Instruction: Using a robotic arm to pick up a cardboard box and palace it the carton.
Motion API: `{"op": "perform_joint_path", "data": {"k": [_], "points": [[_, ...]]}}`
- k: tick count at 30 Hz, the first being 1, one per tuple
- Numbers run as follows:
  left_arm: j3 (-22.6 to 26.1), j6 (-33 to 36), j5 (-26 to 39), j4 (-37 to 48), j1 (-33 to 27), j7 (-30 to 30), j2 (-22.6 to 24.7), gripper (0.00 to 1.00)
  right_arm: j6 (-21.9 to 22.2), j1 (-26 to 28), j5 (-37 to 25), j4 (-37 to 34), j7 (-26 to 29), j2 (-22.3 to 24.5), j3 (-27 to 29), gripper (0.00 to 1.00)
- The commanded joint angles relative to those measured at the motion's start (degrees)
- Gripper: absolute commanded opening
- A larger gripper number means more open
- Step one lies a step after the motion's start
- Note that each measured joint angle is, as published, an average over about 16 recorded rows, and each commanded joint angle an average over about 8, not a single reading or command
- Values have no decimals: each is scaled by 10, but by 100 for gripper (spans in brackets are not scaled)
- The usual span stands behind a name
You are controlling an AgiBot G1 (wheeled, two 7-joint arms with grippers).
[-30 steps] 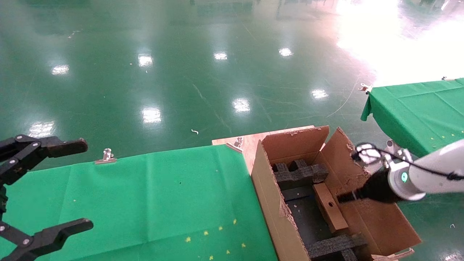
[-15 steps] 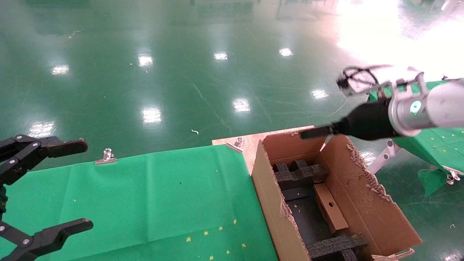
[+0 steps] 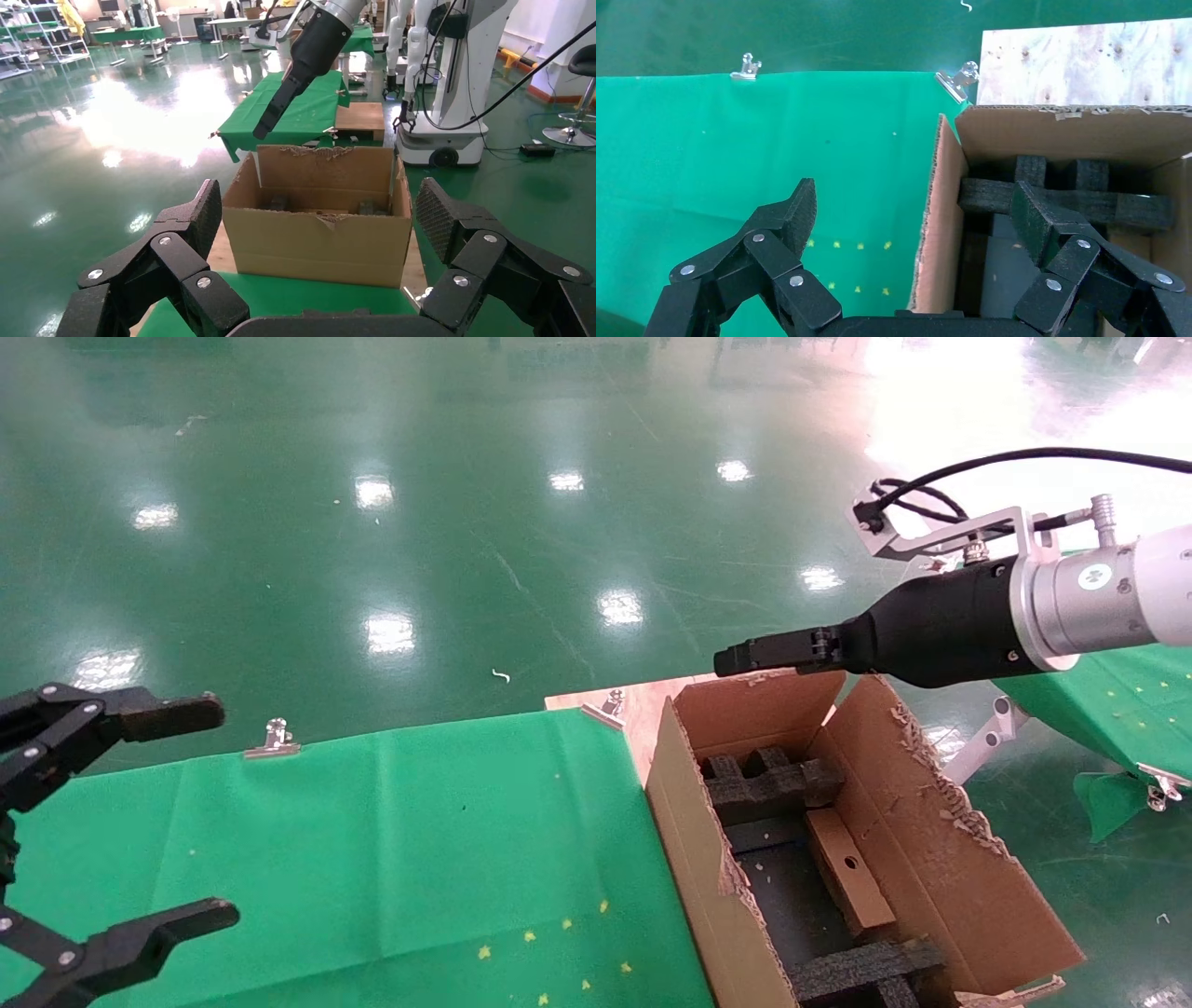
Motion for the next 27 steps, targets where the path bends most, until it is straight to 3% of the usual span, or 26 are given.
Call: {"op": "perform_joint_path", "data": {"k": [1,27], "points": [[0,0,0,0,0,0,0,100,1,-2,-3,0,-1,-1,1,100],[0,0,0,0,0,0,0,100,-121,-276,116,-8,-343,-48,341,100]]}}
